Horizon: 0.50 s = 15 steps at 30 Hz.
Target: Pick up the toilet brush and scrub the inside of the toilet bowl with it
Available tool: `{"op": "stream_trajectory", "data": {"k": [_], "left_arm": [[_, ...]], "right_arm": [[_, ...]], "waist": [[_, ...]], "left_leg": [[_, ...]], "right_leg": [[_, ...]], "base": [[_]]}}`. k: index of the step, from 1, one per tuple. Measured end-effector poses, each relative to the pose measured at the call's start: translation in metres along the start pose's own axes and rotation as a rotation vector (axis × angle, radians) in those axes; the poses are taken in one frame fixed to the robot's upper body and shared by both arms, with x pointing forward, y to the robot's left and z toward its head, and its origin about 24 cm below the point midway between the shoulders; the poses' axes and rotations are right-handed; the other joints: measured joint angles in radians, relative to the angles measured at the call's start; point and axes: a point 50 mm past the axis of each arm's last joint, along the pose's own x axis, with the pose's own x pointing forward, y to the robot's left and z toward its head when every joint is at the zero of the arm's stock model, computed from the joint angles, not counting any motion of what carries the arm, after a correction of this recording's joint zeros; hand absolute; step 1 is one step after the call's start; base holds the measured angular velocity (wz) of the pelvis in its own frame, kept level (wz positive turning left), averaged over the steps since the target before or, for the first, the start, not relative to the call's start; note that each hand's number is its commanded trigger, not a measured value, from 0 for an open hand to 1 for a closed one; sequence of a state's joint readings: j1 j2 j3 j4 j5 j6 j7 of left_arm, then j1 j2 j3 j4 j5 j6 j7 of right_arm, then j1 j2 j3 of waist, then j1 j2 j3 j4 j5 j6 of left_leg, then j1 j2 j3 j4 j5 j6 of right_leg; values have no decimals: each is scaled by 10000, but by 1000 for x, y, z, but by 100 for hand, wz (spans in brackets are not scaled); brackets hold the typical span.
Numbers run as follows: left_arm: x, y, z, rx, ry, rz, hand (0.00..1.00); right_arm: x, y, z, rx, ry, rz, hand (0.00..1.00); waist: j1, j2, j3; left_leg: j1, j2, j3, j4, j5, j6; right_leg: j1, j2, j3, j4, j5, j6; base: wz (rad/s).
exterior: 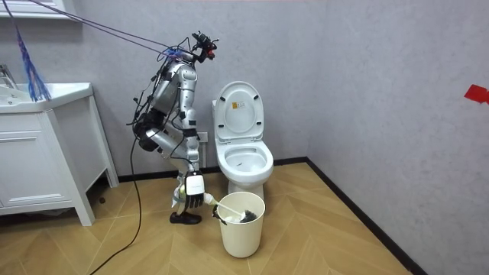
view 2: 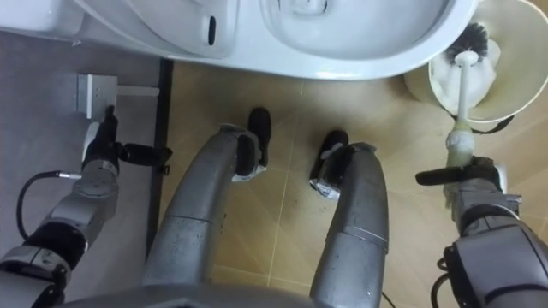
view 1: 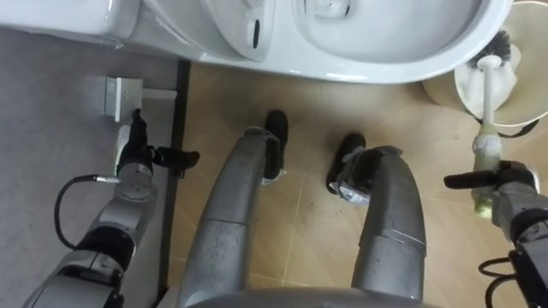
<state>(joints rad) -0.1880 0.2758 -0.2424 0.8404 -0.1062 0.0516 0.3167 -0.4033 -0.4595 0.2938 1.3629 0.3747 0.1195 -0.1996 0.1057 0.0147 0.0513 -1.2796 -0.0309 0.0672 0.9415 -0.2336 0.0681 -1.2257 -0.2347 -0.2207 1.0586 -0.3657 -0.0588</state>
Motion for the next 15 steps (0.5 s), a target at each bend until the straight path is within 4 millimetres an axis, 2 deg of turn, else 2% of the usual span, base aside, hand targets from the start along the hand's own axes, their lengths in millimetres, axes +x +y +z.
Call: {"op": "stream_trajectory", "data": {"k": [8,15], "left_arm": [[-2,0,-10,367,409,-126,0],[-5,-1,-11,315,361,-179,0]], "right_arm": [[1,-6,-11,-139,513,-81,100],[1,-5,-19,-438,641,-116,100]], "waist": [[15,4,-5],[118,26,-18]], "left_leg": [[302,-22,-20,-13,1,-3],[483,16,-34,53,-25,-59]], "right_leg": [[339,-29,-13,-15,-7,11],[537,115,-11,-22,5,4]], "base": [[1],[-3]]}}
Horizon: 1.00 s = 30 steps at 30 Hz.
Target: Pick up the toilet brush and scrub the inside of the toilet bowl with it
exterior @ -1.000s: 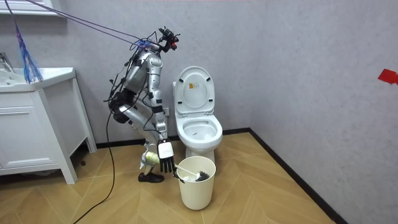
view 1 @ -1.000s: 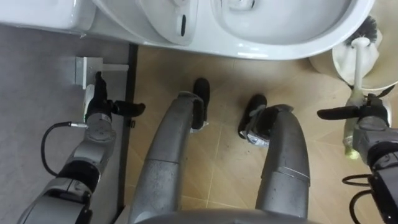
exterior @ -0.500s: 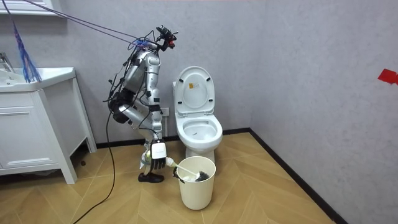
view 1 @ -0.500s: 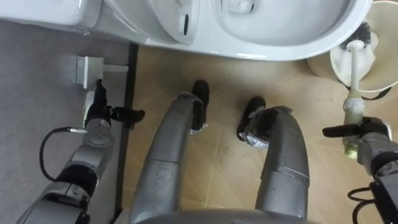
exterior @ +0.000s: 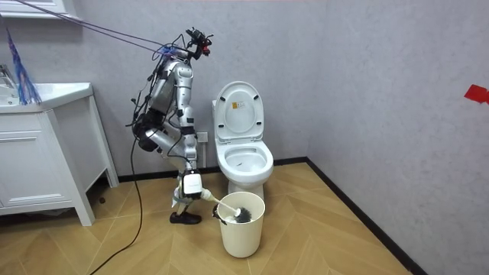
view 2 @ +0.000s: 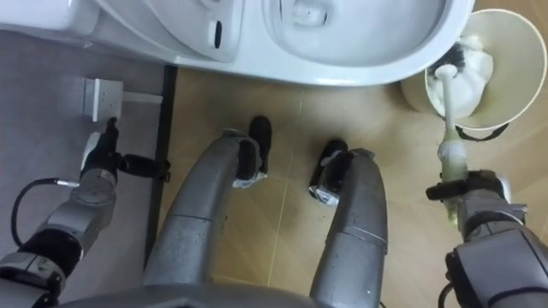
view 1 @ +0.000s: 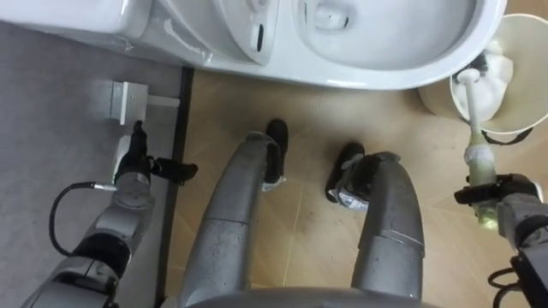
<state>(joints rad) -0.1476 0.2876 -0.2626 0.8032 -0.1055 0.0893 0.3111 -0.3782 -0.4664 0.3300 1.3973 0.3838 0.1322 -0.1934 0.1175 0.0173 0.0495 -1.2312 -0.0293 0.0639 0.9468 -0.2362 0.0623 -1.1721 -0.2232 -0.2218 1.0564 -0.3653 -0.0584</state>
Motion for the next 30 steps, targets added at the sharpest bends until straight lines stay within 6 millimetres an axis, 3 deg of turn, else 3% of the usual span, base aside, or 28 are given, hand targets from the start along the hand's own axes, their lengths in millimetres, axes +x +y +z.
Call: {"op": "stream_trajectory", "data": {"k": [7,12,17,22,30], "left_arm": [[-9,-3,-15,20,391,-125,0],[-14,-4,-24,-33,534,-207,0],[-17,-4,-37,-174,922,-316,0],[-21,-5,-52,-275,1424,-359,0],[-30,2,-79,-633,2074,-478,0]], "right_arm": [[0,-1,-28,-141,645,-29,100],[-1,7,-48,-7,1140,174,100],[-6,24,-69,762,1774,660,100],[-12,41,-87,1262,2320,1272,100],[-14,48,-89,2713,2579,1539,100]], "waist": [[-3,184,-153],[-58,165,-192],[-109,149,-210],[-155,87,-236],[-344,-2,-257]], "left_leg": [[472,27,-122,-181,11,-44],[1008,12,-144,-574,71,-98],[1751,161,-169,-1157,137,-140],[3161,268,-44,-2155,256,-99],[5583,192,-130,-3334,275,-161]], "right_leg": [[531,165,14,-330,73,109],[1055,220,-11,-707,127,163],[1868,419,-189,-1479,350,100],[3259,608,-268,-2606,617,136],[5737,740,-442,-3893,635,289]], "base": [[-2],[0],[-7],[-10],[4]]}}
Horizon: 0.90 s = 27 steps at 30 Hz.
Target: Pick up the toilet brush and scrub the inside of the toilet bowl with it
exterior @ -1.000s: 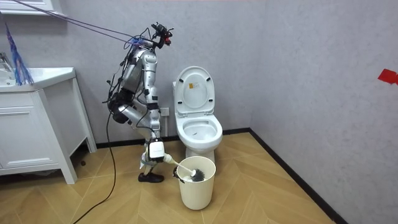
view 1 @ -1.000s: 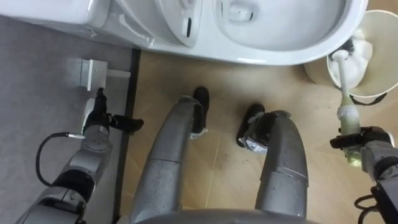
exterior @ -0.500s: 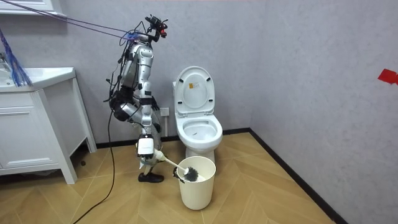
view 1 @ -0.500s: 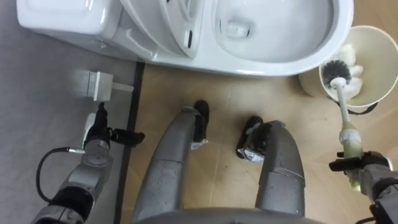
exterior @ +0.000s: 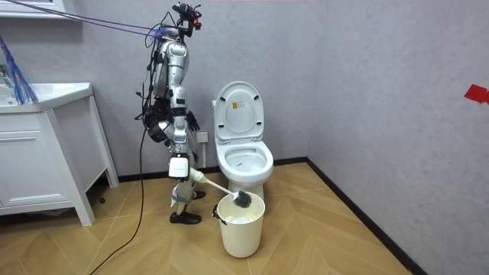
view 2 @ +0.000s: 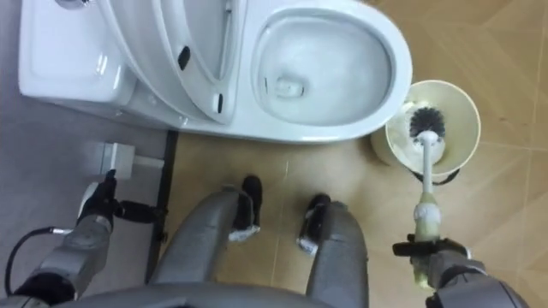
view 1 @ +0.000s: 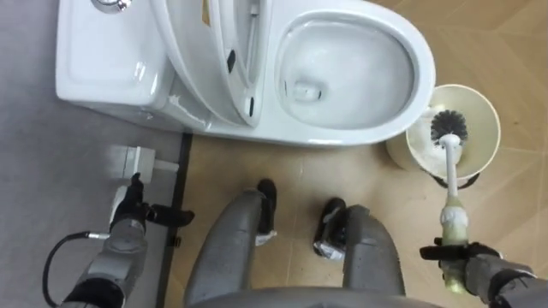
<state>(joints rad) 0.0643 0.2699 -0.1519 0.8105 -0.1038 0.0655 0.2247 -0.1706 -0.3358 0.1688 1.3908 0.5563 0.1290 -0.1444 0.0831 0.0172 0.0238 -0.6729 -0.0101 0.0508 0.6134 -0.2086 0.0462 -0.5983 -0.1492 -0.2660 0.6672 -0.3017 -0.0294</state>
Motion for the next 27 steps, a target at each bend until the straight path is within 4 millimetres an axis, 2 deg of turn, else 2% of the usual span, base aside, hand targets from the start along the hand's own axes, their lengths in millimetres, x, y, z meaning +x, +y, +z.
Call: {"op": "stream_trajectory", "data": {"k": [2,5,6,8,12,13,16,21,27], "left_arm": [[-3,3,-9,-148,172,84,0],[-10,6,-30,34,645,24,0],[-14,8,-38,7,843,59,0],[-22,11,-54,-136,1154,198,0],[-36,8,-67,-407,1242,68,0],[-40,8,-72,-462,1306,66,0],[-50,12,-76,-626,1141,182,0],[-54,16,-72,-356,793,344,0],[-62,19,-64,878,45,867,0]], "right_arm": [[0,-1,-2,302,-30,75,100],[0,0,-7,558,-51,169,100],[0,0,-12,549,-36,199,100],[0,2,-26,514,64,302,100],[-1,1,-39,235,229,300,100],[-1,1,-40,48,197,317,100],[-2,2,-38,23,-65,418,100],[-3,6,-28,-59,-580,633,100],[-5,11,-19,-884,-1254,698,100]], "waist": [[-97,-33,-26],[-54,-141,-50],[-35,-219,-107],[-39,-377,-166],[41,-447,-187],[38,-434,-189],[36,-466,-197],[131,-436,-184],[525,-478,-180]], "left_leg": [[494,-13,-81,-233,-9,-16],[1434,-8,-88,-724,-24,-48],[1775,-8,-87,-944,-21,-57],[2514,-20,-143,-1362,-7,-87],[3355,43,-185,-1666,-104,-145],[3598,27,-274,-1800,-106,-147],[4075,-12,-374,-2037,-122,-165],[4618,-39,-579,-2206,-153,-206],[5084,-35,-645,-2354,-242,-290]], "right_leg": [[574,25,-121,-299,-20,38],[1554,146,-141,-899,15,118],[1918,158,-223,-1140,20,129],[2797,201,-446,-1680,48,179],[3907,467,-478,-2536,163,310],[4253,480,-634,-2793,209,335],[4868,524,-821,-3285,285,371],[5642,583,-1079,-3771,306,412],[6129,631,-1199,-3927,253,393]], "base": [[17],[2],[6],[18],[14],[13],[13],[15],[5]]}}
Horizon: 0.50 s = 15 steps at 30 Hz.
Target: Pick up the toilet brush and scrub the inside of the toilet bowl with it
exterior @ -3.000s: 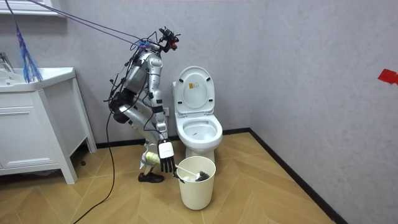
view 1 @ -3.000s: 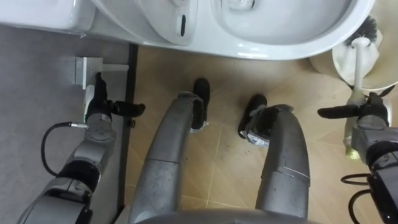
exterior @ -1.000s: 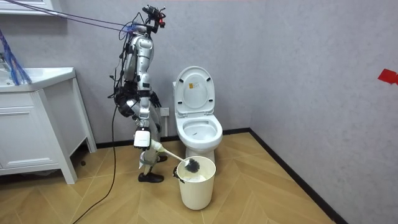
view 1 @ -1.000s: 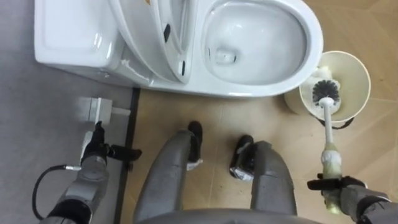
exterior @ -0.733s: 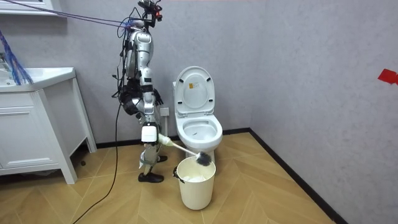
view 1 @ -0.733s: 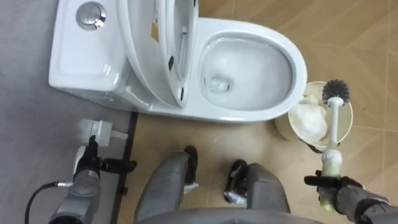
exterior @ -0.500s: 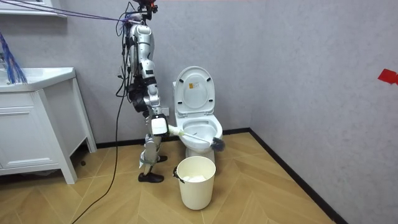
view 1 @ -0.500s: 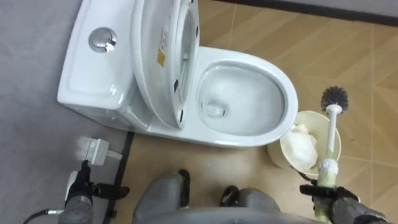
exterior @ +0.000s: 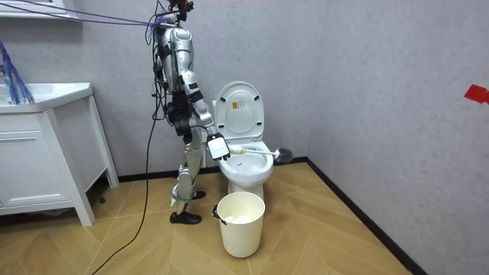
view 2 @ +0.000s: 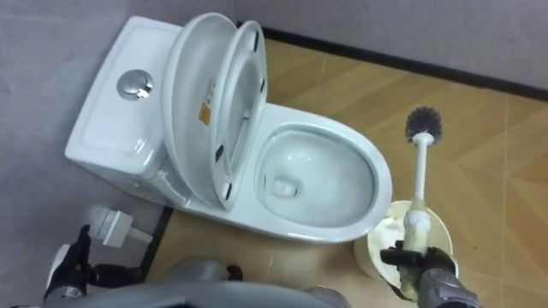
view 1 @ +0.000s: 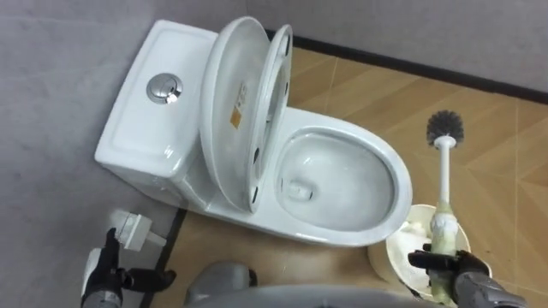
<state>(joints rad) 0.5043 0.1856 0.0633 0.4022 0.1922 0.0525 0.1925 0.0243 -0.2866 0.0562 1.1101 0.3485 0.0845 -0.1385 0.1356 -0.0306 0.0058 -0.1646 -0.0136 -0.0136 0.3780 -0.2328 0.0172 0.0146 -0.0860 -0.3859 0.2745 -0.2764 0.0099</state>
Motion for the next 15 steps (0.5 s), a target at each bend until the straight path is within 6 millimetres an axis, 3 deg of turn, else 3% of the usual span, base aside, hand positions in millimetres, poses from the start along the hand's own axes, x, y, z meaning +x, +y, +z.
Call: {"op": "stream_trajectory", "data": {"k": [3,6,15], "left_arm": [[-11,9,26,-60,-1418,809,0],[-15,16,50,91,-2674,1503,0],[-34,36,125,944,-6685,3793,0]], "right_arm": [[0,0,2,-488,-118,-154,100],[1,0,1,-997,-271,-187,100],[1,8,-7,-1845,-231,143,100]], "waist": [[166,-58,-5],[390,-117,44],[406,-121,4]], "left_leg": [[48,-3,-144,20,0,-4],[181,-12,-193,-2,1,-6],[274,-154,-491,-7,-10,-24]], "right_leg": [[80,3,-39,-22,-34,14],[241,8,-9,-152,-33,14],[527,17,-283,-328,-42,40]], "base": [[12],[3],[9]]}}
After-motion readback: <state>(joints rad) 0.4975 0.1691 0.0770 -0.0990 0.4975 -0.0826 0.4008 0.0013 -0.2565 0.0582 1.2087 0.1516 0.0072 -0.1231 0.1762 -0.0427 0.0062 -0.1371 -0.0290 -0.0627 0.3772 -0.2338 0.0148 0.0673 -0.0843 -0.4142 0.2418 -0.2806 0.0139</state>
